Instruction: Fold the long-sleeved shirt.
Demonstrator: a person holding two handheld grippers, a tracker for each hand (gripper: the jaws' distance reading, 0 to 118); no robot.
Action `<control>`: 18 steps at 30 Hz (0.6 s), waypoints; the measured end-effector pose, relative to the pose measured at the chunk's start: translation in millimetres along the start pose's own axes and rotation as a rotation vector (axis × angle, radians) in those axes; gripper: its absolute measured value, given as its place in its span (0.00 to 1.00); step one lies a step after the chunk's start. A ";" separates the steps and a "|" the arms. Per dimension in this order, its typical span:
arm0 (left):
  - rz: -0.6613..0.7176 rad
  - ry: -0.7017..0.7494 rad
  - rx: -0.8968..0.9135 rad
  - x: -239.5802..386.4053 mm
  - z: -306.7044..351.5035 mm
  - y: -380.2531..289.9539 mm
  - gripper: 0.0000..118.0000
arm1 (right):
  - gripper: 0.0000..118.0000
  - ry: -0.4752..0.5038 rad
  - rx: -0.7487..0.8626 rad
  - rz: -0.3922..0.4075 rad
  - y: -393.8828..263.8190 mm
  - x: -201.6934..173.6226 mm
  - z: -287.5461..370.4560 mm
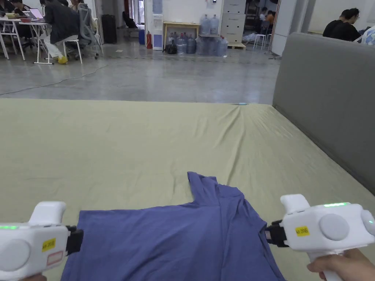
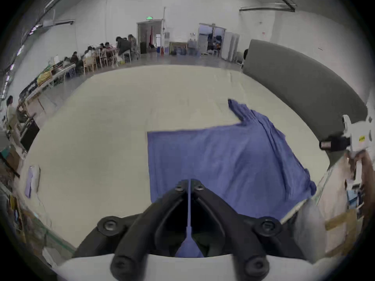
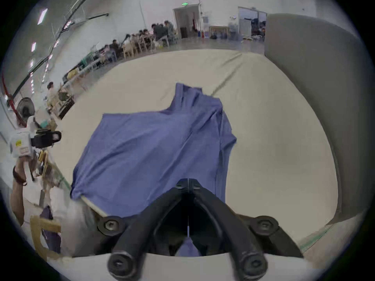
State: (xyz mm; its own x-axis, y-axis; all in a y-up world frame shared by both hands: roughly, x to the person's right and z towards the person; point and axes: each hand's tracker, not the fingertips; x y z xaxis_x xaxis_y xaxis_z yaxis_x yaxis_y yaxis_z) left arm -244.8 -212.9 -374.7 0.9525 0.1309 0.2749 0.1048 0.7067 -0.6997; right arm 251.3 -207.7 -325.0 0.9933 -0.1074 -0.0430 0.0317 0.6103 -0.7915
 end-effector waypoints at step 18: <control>0.083 -0.064 -0.056 -12.1 -119.6 51.1 0.00 | 0.78 -0.006 -0.146 0.013 272.6 -34.5 -276.4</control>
State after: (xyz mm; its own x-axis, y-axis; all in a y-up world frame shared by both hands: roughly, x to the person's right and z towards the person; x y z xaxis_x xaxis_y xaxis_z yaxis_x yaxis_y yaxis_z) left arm -216.8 -261.5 -492.7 0.9386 0.2326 0.2547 0.0438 0.6520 -0.7570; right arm 195.0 -254.6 -707.9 0.9941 -0.0953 -0.0511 0.0023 0.4913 -0.8710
